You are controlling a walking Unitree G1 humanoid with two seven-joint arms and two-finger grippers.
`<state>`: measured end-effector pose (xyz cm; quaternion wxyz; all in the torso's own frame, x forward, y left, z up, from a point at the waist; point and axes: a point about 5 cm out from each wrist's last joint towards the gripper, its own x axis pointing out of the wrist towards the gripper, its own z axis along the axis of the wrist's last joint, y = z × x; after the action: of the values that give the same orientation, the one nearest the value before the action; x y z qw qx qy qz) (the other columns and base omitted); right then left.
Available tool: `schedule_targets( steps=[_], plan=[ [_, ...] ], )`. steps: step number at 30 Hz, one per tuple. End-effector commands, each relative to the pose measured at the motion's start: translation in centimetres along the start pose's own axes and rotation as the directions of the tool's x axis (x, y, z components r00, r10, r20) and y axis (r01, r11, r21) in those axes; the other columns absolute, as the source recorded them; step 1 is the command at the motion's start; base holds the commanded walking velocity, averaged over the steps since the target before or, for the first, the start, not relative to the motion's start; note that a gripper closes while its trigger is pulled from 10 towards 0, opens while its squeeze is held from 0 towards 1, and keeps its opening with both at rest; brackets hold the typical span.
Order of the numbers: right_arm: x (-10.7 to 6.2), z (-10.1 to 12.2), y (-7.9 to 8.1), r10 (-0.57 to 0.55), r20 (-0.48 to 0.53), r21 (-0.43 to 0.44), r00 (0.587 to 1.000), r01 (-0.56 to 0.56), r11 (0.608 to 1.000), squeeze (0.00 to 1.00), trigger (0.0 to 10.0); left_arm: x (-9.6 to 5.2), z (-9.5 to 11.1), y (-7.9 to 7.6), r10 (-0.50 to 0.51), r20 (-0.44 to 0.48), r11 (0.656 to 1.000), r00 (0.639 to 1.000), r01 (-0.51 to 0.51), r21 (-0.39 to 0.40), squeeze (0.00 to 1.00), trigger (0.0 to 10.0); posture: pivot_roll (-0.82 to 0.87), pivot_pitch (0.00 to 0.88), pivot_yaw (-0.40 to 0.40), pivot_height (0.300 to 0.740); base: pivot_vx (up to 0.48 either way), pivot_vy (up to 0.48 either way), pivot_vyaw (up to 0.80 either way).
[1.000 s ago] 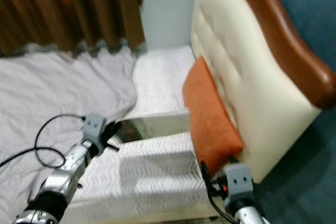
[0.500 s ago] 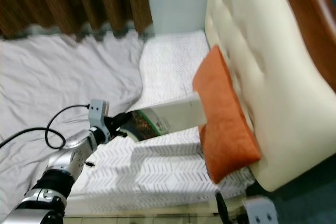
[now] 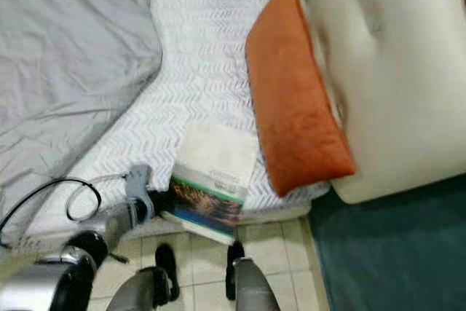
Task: Clean up the room
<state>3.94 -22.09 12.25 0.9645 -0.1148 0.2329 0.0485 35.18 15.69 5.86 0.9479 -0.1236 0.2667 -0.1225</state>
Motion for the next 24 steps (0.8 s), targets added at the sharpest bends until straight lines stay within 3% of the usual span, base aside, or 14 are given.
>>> schedule_targets(
  steps=[1,2,7,8,10,11,12,13,15,19,22,24],
  plan=[
    [-0.5,-0.4,0.1,-0.002,-0.048,0.010,0.999,0.003,1.000,0.00,10.0,-0.3,1.1,1.0,0.072,0.061,0.997,0.996,-0.070,-0.025,0.00,10.0,-0.49,0.563,-0.079,0.740,0.000,0.000,0.00],
    [-0.4,-0.2,0.4,-0.002,-0.043,0.018,0.999,0.003,1.000,0.00,10.0,-0.4,2.3,1.4,0.112,0.124,0.993,0.986,-0.114,0.011,0.00,10.0,-0.49,0.558,-0.067,0.740,0.000,0.000,0.00],
    [-0.6,-0.4,0.7,-0.008,-0.052,0.031,0.999,0.009,0.999,0.00,10.0,-0.5,4.3,1.4,0.162,0.211,0.984,0.964,-0.175,0.045,0.00,10.0,-0.48,0.558,-0.054,0.740,0.000,0.000,0.00],
    [-0.7,-0.6,0.9,-0.008,-0.060,0.037,0.998,0.010,0.999,0.00,10.0,-0.6,5.1,1.5,0.189,0.246,0.981,0.951,-0.192,-0.009,0.00,10.0,-0.48,0.561,-0.048,0.740,0.000,0.000,0.00],
    [-0.7,-0.6,0.9,-0.008,-0.064,0.038,0.998,0.010,0.999,0.00,10.0,-0.6,5.3,1.5,0.199,0.255,0.980,0.946,-0.197,-0.034,0.00,10.0,-0.48,0.561,-0.048,0.740,0.000,0.000,0.00],
    [-0.8,-0.8,1.2,-0.006,-0.070,0.044,0.998,0.010,0.999,0.00,10.0,-0.7,5.4,1.7,0.233,0.270,0.970,0.934,-0.205,-0.129,0.00,10.0,-0.47,0.557,-0.043,0.740,0.000,0.000,0.00],
    [-0.8,-0.8,1.2,-0.006,-0.070,0.044,0.998,0.010,0.999,0.00,10.0,-0.7,5.4,1.7,0.233,0.270,0.970,0.934,-0.205,-0.129,0.00,10.0,-0.47,0.557,-0.043,0.740,0.000,0.000,0.00],
    [-0.9,-0.8,1.3,-0.006,-0.074,0.049,0.997,0.009,0.999,0.00,10.0,-0.6,4.9,1.7,0.259,0.265,0.954,0.929,-0.202,-0.221,0.00,10.0,-0.48,0.557,-0.044,0.740,0.000,0.000,0.00],
    [-0.9,-0.8,1.4,-0.005,-0.074,0.050,0.997,0.009,0.999,0.00,10.0,-0.6,4.6,1.6,0.264,0.258,0.947,0.929,-0.198,-0.254,0.00,10.0,-0.48,0.557,-0.046,0.740,0.000,0.000,0.00],
    [-1.0,-0.6,1.8,0.003,-0.074,0.052,0.997,0.001,0.999,0.00,10.0,0.5,2.8,-0.6,0.190,0.200,0.961,0.961,-0.141,-0.237,0.00,10.0,-0.50,0.566,-0.054,0.740,0.000,0.000,0.00],
    [-1.3,-0.6,1.9,0.001,-0.076,0.051,0.997,0.003,0.999,0.00,10.0,1.1,3.1,-2.8,0.129,0.194,0.980,0.972,-0.095,-0.175,0.00,10.0,-0.51,0.574,-0.047,0.740,0.000,0.000,0.00],
    [-1.4,-0.6,2.1,0.001,-0.078,0.053,0.997,0.004,0.999,0.00,10.0,1.2,3.5,-3.1,0.119,0.200,0.984,0.972,-0.088,-0.157,0.00,10.0,-0.51,0.573,-0.040,0.740,0.000,0.000,0.00]
  ],
)
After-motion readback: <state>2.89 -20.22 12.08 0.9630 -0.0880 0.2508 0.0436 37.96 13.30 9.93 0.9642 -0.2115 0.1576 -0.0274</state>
